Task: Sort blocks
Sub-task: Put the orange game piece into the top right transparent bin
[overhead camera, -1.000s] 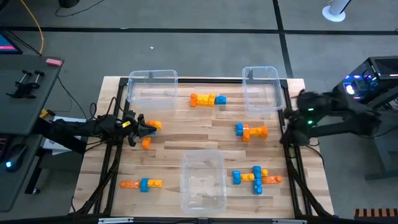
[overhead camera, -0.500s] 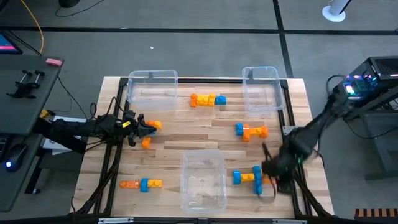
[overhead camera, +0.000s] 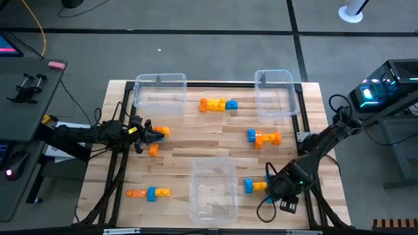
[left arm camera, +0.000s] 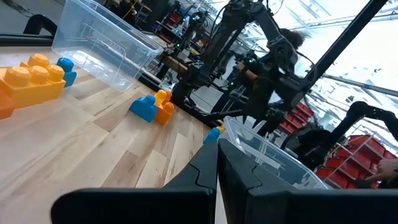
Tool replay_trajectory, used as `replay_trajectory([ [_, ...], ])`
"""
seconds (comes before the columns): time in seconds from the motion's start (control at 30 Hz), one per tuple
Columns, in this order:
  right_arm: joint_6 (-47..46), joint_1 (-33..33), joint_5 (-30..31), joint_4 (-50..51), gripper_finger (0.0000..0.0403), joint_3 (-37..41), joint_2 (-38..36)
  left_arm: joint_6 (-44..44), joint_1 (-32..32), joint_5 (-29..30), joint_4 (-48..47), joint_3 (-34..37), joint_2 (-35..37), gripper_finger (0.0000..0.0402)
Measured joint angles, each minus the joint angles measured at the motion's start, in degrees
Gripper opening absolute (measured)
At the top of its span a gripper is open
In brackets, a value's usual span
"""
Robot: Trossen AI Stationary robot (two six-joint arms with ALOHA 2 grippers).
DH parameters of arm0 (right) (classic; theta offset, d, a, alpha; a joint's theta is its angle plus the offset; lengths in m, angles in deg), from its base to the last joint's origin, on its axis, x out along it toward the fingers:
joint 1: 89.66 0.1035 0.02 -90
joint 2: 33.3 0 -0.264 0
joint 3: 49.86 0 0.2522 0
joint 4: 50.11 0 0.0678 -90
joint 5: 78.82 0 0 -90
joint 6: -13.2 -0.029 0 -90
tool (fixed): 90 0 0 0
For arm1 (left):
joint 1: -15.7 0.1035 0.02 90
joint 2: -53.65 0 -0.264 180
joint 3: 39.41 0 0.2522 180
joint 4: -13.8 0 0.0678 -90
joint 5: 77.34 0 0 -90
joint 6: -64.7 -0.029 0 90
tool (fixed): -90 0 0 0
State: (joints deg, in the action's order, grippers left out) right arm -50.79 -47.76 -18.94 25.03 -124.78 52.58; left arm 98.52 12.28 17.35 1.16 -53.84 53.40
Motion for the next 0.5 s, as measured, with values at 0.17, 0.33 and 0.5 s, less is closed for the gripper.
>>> replay_trajectory([
  [0.17, 1.5, -1.1, 1.1, -3.2, 0.0213, 4.6, 0.0, 0.0, 0.0, 0.0, 0.0, 0.0, 0.0, 0.0001],
  [0.33, 2.3, -0.2, 8.3, -2.0, 0.0259, 6.7, 0.0, 0.0, 0.0, 0.0, 0.0, 0.0, 0.0, 0.0001],
  [0.5, 2.4, -0.1, 15.9, 0.4, 0.0267, 6.7, 0.1, 0.0, 0.0, 0.0, 0.0, 0.0, 0.0, 0.0001],
])
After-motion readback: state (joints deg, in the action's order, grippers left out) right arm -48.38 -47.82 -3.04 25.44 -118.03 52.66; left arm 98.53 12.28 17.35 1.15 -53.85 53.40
